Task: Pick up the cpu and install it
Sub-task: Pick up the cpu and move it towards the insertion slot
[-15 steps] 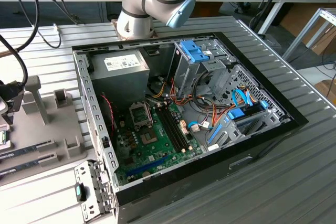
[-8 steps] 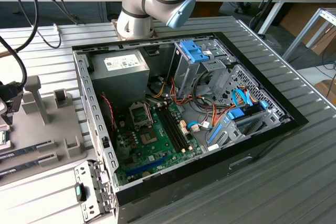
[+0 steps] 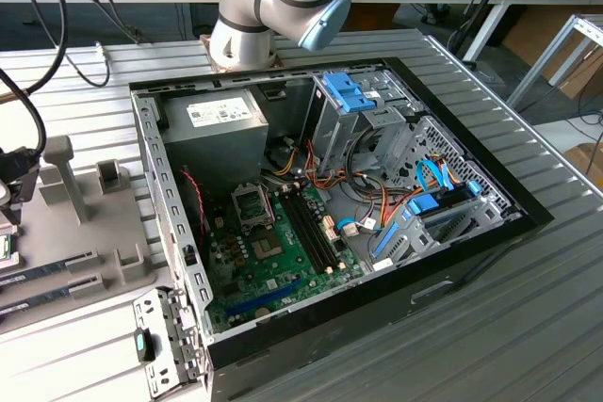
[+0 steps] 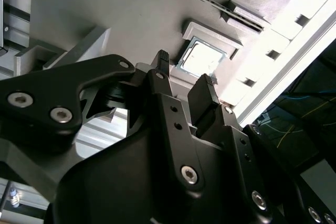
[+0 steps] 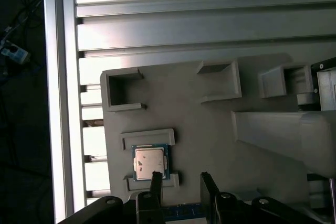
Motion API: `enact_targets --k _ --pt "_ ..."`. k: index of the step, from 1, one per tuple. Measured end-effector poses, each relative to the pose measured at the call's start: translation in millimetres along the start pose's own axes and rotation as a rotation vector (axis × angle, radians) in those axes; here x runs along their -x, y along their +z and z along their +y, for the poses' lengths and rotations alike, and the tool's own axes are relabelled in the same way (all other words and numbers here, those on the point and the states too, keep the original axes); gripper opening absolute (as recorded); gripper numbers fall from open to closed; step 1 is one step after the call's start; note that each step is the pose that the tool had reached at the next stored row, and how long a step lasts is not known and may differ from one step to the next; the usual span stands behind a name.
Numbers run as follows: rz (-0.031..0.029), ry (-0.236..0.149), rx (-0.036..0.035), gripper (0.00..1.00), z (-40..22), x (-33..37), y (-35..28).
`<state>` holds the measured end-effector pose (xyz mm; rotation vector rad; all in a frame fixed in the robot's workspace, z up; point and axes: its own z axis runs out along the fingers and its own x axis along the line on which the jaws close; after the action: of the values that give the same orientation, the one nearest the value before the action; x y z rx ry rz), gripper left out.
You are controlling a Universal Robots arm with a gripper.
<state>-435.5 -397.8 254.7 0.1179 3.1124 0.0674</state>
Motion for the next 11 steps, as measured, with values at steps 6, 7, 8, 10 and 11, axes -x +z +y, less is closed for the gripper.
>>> enact_targets --k 6,7,8,10,11 --pt "0.0001 0.0 0.0 0.42 -0.1 -1.4 0.4" --pt "0.0001 0.0 -0.0001 0.42 -0.1 -1.6 0.4" --pt "0.0001 0.0 -0.0001 0.42 -0.2 -1.9 0.4" --pt "-0.0001 0.0 0.0 0.42 -0.2 -2.4 0.6" --pt "0.0001 0.0 0.0 0.42 -0.2 -2.7 0.6"
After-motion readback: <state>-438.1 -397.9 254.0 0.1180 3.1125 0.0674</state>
